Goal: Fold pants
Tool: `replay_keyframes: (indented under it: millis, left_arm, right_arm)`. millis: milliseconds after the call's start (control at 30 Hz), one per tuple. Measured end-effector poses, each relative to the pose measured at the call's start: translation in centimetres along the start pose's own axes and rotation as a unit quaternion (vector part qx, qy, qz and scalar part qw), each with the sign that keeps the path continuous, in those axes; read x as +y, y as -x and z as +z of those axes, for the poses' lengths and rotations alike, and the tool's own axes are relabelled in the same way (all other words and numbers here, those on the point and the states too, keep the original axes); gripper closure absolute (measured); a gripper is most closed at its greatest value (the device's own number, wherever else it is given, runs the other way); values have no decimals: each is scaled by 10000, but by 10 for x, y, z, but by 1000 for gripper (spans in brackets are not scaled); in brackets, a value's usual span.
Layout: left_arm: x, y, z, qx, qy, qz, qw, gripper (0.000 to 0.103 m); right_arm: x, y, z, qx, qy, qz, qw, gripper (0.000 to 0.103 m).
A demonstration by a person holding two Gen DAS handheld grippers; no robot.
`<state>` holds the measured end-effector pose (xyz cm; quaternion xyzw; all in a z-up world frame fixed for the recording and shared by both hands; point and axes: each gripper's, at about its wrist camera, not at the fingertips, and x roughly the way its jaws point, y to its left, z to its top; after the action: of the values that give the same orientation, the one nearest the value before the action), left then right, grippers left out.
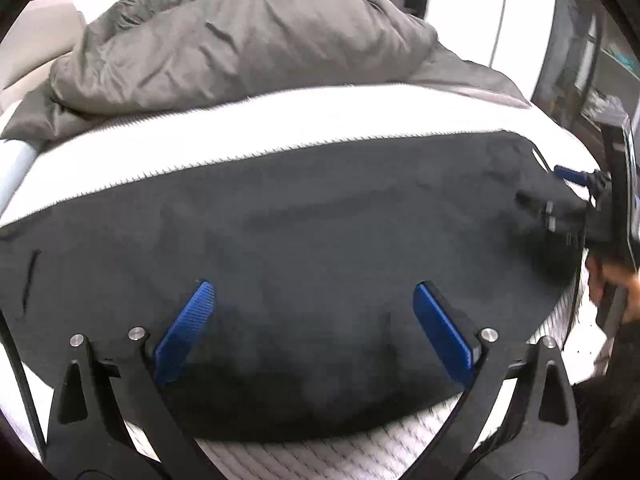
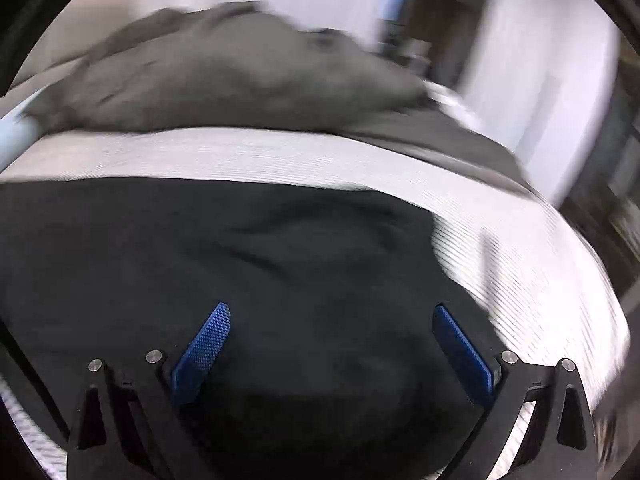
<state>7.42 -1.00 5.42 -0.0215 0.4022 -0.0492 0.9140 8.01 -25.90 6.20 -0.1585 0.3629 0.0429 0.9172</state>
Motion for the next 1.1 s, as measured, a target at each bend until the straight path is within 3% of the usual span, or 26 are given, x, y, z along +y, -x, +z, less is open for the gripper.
replay_keyframes:
  millis: [167,267,333,400,467,533,633,733,800,867,967,1033,1100]
  left_arm:
    - [30,-57,43,671,947,-186,9931,4]
    - [37,-93,47,1033,1077,-34,9888,4]
    - [35,-111,42,1165,847,94,9895,4]
    - [27,-112,41,1106,481,278,9923,3]
    - [28,-113,42,1096,490,280,9924,2]
    - [31,-115,42,1087,531,236,9924,2]
    - [26,-117,43,1083,466,337,9925,1]
    - [24,-116,45,1119,528,402,9915,2]
    - [24,-107,50,1118,616,188,9916,5]
    - [24,-96,56,979,673,-87,9929,5]
    - [27,-105,78,817,538,195,9950,5]
    - [34,-128,90,1015,581,382,9924,5]
    - [39,-148,92,1262,591,660,9880,5]
  right_arm:
    - [63,-36,43,412,400,1056,9927,1]
    - [85,-76,55,845,813,1019,9879,1]
    - [83,-89,52,851,971,976,9868,1]
    - [60,-90,51,865,1000,800,9880,1]
    - [21,-95,44,838,962,-76,9918,1]
    - [-24,-99,35,944,463,-475,9933,1]
    - [-77,-102,23,1064,-361,-701,9912,1]
    - [-98,-95,18,1003,-786,-523,9905,0]
    - [-91,-85,24,903,-619,-609,9921,1]
    - [-85,-64,25,651,-508,-405,9958,0]
    - [-64,-48,50,281,-503,129,9983,1]
    - [-40,-53,70,309,-410,500,9974,0]
    - [-2,-73,85,335,73,572,9978,1]
